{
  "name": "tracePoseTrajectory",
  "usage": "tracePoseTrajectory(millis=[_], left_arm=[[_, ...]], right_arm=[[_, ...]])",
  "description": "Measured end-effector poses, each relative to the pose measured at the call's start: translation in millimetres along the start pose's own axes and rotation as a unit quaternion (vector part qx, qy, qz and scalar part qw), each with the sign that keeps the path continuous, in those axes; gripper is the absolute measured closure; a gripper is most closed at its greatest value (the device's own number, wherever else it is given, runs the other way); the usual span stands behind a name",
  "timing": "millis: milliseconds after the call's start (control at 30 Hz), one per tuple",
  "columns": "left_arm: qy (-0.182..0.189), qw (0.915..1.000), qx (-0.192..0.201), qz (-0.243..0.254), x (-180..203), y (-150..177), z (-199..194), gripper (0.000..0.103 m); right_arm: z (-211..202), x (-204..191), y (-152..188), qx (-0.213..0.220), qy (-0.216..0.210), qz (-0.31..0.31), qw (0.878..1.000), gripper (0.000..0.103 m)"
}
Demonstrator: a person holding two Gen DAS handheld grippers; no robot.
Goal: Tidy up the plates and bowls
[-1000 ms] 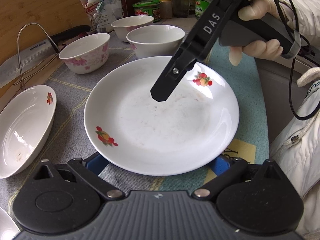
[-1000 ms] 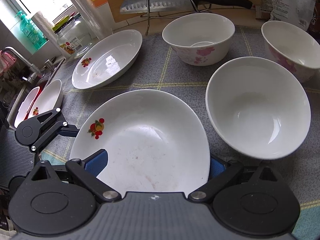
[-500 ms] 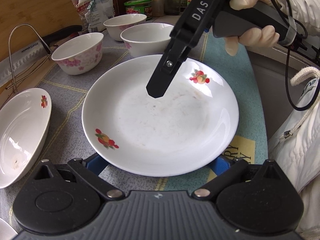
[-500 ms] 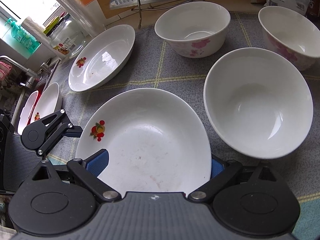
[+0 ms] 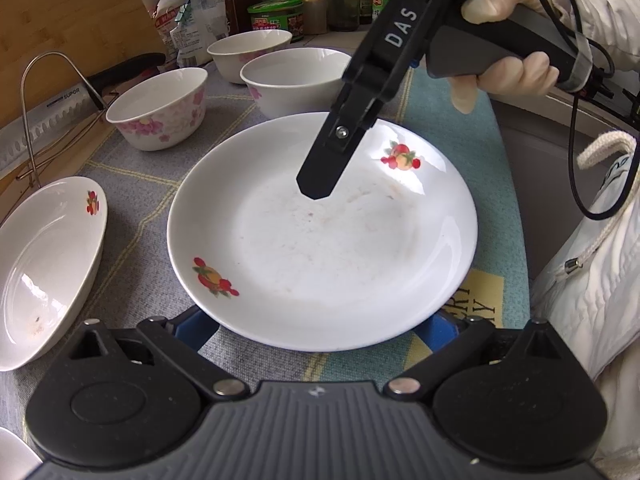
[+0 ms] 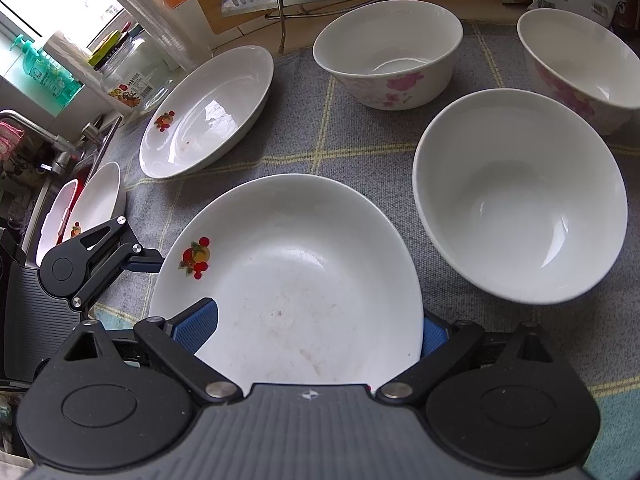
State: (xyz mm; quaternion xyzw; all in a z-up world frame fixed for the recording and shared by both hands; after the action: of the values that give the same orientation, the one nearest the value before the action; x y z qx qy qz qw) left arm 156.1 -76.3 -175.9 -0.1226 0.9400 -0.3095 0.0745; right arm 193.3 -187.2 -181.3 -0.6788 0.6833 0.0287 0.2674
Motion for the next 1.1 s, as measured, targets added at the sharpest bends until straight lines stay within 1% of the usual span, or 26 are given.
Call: tracePoseTrajectory(millis=[267, 567, 767, 1100], left_arm=[[0.006, 0.9999, 0.001, -0.014, 2, 5, -7, 0.002], [0.037, 0.9992, 0.003, -0.015, 7, 11, -11, 0.003], [0.044, 0.9989, 0.002, -0.016, 7, 11, -9, 0.003], [0.043, 0.9989, 0.005, -0.017, 7, 11, -12, 0.003]], right_arm=[[0, -9, 4, 0.0, 0.002, -0.016, 1.0, 0.002], [5, -14, 7, 0.0, 0.009, -0.039, 0.999, 0.002], [6, -15, 9, 0.002, 0.015, -0.052, 0.999, 0.002], [2, -18, 7, 0.01, 0.015, -0.054, 0.998, 0.002]])
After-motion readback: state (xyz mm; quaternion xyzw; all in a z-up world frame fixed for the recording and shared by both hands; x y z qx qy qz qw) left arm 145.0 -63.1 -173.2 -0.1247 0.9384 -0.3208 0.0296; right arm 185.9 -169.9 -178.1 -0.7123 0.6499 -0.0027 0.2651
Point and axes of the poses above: each gripper's, at about its wrist camera, not at the fingertips, and z roughly the way its jaws point, x to its right, y to its underside, the point moved 9 cm from there along z, roughly the way its jaws point, and after that the axes turned 1 degree about z, right-handed, at the moved point
